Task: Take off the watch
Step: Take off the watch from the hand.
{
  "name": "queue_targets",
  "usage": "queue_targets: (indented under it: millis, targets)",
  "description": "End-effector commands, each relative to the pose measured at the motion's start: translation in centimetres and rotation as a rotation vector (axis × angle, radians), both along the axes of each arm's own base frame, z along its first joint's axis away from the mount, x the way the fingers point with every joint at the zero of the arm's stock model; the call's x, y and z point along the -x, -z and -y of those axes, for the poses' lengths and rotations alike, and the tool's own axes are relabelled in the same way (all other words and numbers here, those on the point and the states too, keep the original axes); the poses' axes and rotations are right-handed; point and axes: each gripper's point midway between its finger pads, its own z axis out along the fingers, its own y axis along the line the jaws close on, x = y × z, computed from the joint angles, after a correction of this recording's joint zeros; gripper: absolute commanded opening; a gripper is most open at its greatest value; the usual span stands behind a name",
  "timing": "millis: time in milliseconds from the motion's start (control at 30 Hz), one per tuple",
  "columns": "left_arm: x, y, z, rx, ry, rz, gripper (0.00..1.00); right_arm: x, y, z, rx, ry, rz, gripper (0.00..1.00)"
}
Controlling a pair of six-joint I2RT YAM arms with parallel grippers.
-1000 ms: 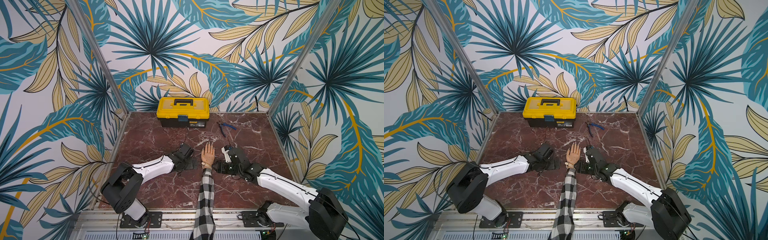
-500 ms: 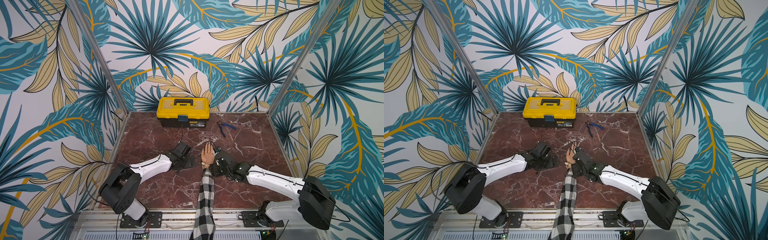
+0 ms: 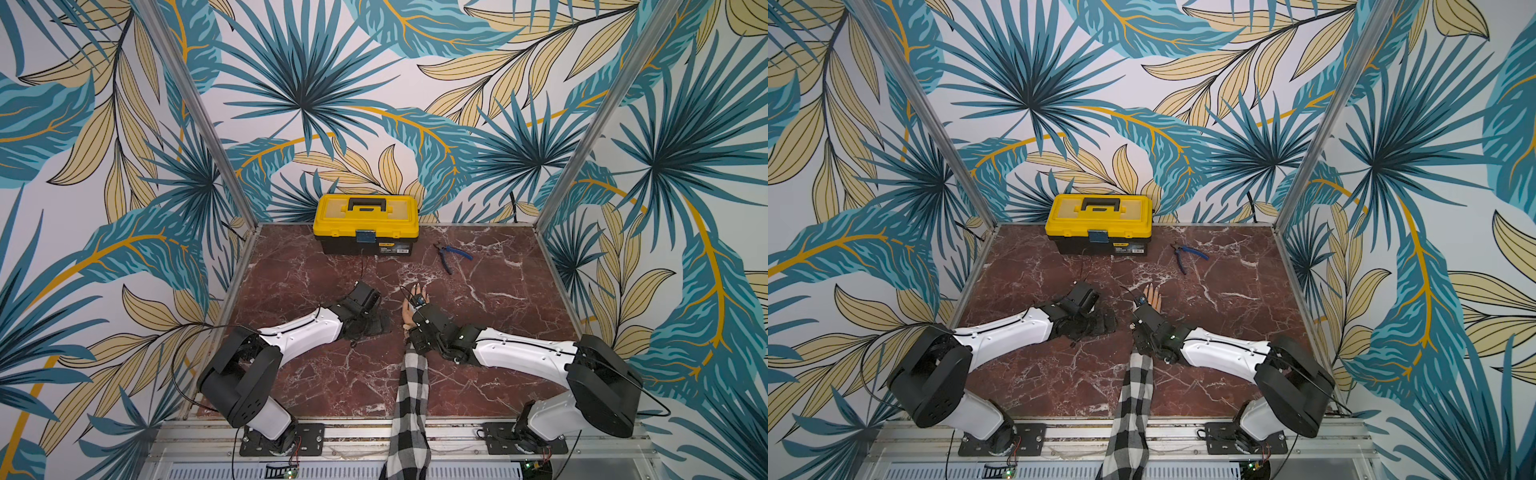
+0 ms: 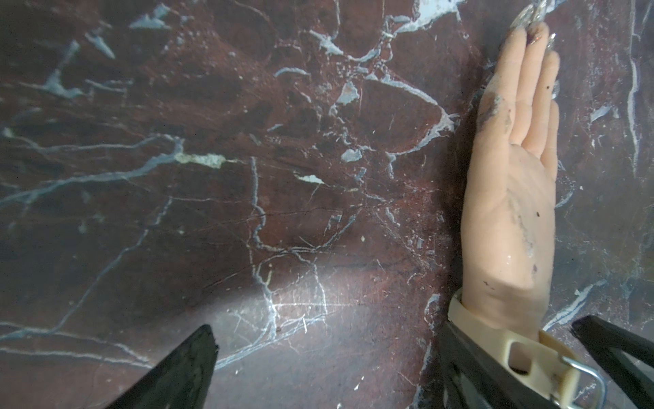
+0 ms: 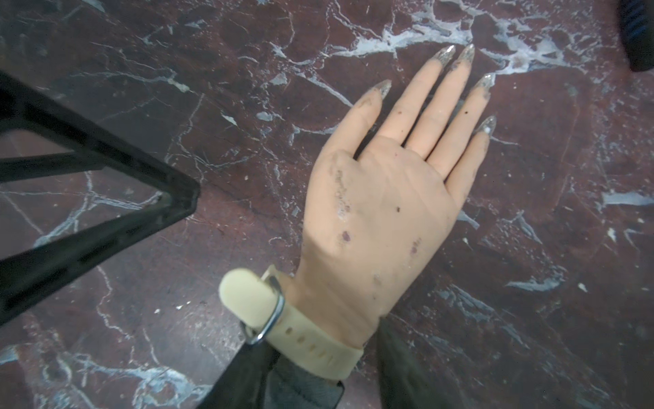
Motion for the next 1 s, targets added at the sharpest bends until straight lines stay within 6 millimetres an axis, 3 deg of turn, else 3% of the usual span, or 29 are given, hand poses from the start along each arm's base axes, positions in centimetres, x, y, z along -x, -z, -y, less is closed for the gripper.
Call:
queue_targets:
  millis: [0, 333, 733, 967]
  targets:
    - [-0.7, -1.7, 0.4, 0.041, -0.001, 0.041, 0.99, -0.8, -0.7, 0.4, 0.028, 0.022, 0.055, 0.37]
    - [-0.8, -2.4, 1.3, 0.080, 0.021, 0.048, 0.99, -0.9, -1.6, 0.4, 0.032, 0.007, 0.077, 0.01]
    - [-2.2, -6.2, 5.3, 0.197, 0.103, 0.094, 1.00, -0.6, -4.3, -1.8, -0.067, -0.082, 0.097, 0.00]
    - [-2.1, -4.8, 7.8, 0.183, 0.145, 0.064, 0.99, -1.1, -4.9, -1.7, -0.071, -0.060, 0.111, 0.00]
